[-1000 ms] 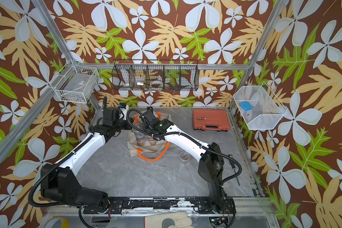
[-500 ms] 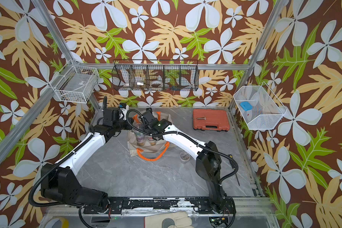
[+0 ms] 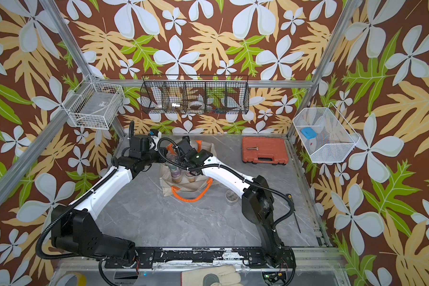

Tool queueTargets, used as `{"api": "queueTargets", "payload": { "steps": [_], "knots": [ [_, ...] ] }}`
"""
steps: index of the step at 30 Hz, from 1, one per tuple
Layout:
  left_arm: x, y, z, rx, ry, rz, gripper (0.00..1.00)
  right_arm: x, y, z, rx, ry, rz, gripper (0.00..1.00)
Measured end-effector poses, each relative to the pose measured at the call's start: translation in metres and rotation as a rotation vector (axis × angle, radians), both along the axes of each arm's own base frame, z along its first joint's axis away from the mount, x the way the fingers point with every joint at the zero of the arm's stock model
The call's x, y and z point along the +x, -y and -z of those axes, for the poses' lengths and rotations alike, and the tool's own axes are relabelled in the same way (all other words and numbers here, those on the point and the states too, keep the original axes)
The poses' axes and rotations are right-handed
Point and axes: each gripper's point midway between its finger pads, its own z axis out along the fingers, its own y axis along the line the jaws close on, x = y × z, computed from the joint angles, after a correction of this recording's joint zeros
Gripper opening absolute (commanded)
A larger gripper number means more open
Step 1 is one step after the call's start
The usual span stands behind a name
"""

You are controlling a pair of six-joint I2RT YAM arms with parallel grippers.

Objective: Take out the seed jars from the canvas bag
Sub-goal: Pick up the seed jar from the canvas bag, then place the seed jar at the center of the board.

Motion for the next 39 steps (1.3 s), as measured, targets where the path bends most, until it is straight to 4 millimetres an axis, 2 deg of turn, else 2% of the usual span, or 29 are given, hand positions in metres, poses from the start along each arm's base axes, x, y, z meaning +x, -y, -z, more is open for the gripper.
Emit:
{"api": "queueTargets", "payload": {
  "steps": [4, 7, 9, 13, 17, 19, 25, 28, 30, 32, 36, 39],
  "knots": [
    [0.0, 0.0, 0.0, -0.001, 0.0, 0.002, 0.0, 0.001, 0.0, -0.002, 0.003, 0.004, 0.005, 0.66],
    [0.0, 0.001, 0.0, -0.002, 0.0, 0.003, 0.0, -0.001, 0.002, -0.006, 0.006, 0.005, 0.004, 0.65],
    [0.0, 0.001, 0.0, -0.003, -0.001, 0.005, 0.0, -0.004, 0.005, -0.015, 0.013, 0.011, 0.003, 0.65],
    [0.0, 0.001, 0.0, -0.003, -0.001, 0.005, 0.0, -0.015, 0.017, -0.059, 0.071, 0.064, 0.004, 0.65],
    [0.0, 0.001, 0.0, -0.003, -0.001, 0.005, 0.0, -0.035, 0.042, -0.106, 0.14, 0.132, 0.011, 0.65],
    [0.0, 0.001, 0.0, -0.003, -0.001, 0.005, 0.0, -0.047, 0.058, -0.12, 0.16, 0.16, 0.021, 0.65],
    [0.0, 0.001, 0.0, -0.003, -0.001, 0.005, 0.0, -0.088, 0.123, -0.133, 0.198, 0.216, 0.102, 0.66],
    [0.0, 0.001, 0.0, -0.003, -0.002, 0.005, 0.0, -0.108, 0.159, -0.129, 0.213, 0.24, 0.165, 0.66],
    [0.0, 0.001, 0.0, -0.003, -0.002, 0.005, 0.0, -0.12, 0.185, -0.118, 0.211, 0.244, 0.217, 0.66],
    [0.0, 0.001, 0.0, -0.003, -0.002, 0.005, 0.0, -0.13, 0.21, -0.101, 0.212, 0.239, 0.273, 0.66],
    [0.0, 0.0, 0.0, 0.0, -0.001, 0.001, 0.0, -0.148, 0.261, -0.052, 0.191, 0.198, 0.405, 0.68],
    [0.0, 0.0, 0.001, 0.002, -0.001, -0.002, 0.0, -0.156, 0.292, -0.02, 0.183, 0.172, 0.503, 0.68]
  ]
}}
